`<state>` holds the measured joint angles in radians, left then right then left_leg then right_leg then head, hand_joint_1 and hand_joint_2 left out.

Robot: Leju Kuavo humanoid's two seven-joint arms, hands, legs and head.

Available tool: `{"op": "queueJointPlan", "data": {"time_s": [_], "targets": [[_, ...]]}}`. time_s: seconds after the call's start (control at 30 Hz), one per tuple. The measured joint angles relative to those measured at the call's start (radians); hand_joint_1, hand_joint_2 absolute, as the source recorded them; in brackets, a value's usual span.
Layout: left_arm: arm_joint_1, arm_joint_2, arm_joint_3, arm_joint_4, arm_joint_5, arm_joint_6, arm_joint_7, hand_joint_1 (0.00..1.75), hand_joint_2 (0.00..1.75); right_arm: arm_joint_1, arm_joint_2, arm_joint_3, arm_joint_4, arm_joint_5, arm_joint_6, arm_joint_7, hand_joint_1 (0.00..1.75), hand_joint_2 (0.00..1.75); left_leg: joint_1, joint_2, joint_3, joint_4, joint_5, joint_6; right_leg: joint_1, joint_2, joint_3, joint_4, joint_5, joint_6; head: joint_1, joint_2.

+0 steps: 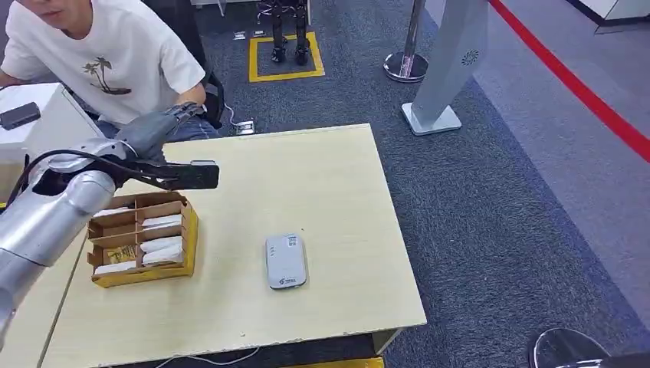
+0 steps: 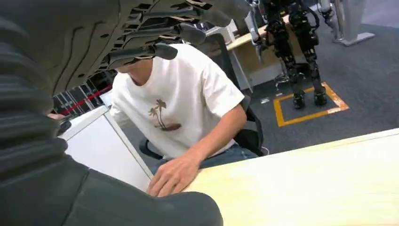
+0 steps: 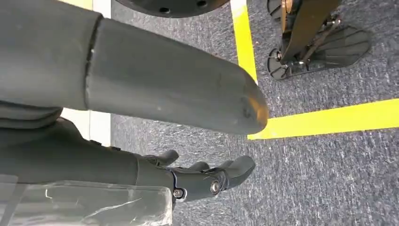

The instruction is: Pass the card to the sensor for recognition and then transmit it.

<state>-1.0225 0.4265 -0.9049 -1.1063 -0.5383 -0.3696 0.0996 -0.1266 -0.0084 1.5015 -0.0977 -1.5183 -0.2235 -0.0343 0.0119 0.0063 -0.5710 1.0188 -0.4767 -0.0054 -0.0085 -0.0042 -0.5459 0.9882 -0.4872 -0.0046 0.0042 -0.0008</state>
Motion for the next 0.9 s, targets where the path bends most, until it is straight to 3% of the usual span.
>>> {"op": "queueJointPlan", "data": {"time_s": [0.17,0.33,0.63,0.73,0.9], "targets": [[0.065,0.003,-0.010,0.000,-0.022,0.131,0.001,0.00,1.75,0.002,0.000,-0.023,0.001,0.000,-0.006,-0.008,0.00,1.75,0.000,0.000,0.000,0.000,0.000,0.000,0.000,0.000,0.000,0.000,0.000,0.000,0.000,0.000],[0.190,0.012,0.025,-0.002,-0.111,0.238,0.000,0.00,1.75,0.010,0.000,-0.032,0.001,0.000,-0.017,-0.003,0.00,1.75,0.000,0.000,0.000,0.000,0.000,0.000,0.000,0.001,0.000,0.000,0.000,0.000,0.000,0.000],[0.284,0.010,0.111,-0.014,-0.156,0.244,-0.011,0.00,1.75,0.012,0.000,-0.032,0.002,0.000,-0.018,0.001,0.00,1.75,0.000,0.000,0.000,0.000,0.000,0.000,0.000,0.000,0.000,0.000,0.000,0.000,0.000,0.000],[0.339,0.016,0.162,-0.048,-0.164,0.279,-0.010,0.00,1.75,0.012,0.000,-0.032,0.002,0.000,-0.015,0.000,0.00,1.75,0.000,0.001,0.000,0.000,0.000,0.000,0.000,0.001,0.000,0.000,0.000,0.000,0.000,0.000],[0.466,0.090,0.283,-0.160,-0.141,0.276,0.007,0.00,1.75,0.010,0.000,-0.016,0.002,0.021,-0.002,-0.009,0.00,1.75,0.001,0.004,0.000,-0.001,0.000,-0.001,0.000,0.004,-0.002,0.000,-0.001,0.000,0.000,0.000]]}}
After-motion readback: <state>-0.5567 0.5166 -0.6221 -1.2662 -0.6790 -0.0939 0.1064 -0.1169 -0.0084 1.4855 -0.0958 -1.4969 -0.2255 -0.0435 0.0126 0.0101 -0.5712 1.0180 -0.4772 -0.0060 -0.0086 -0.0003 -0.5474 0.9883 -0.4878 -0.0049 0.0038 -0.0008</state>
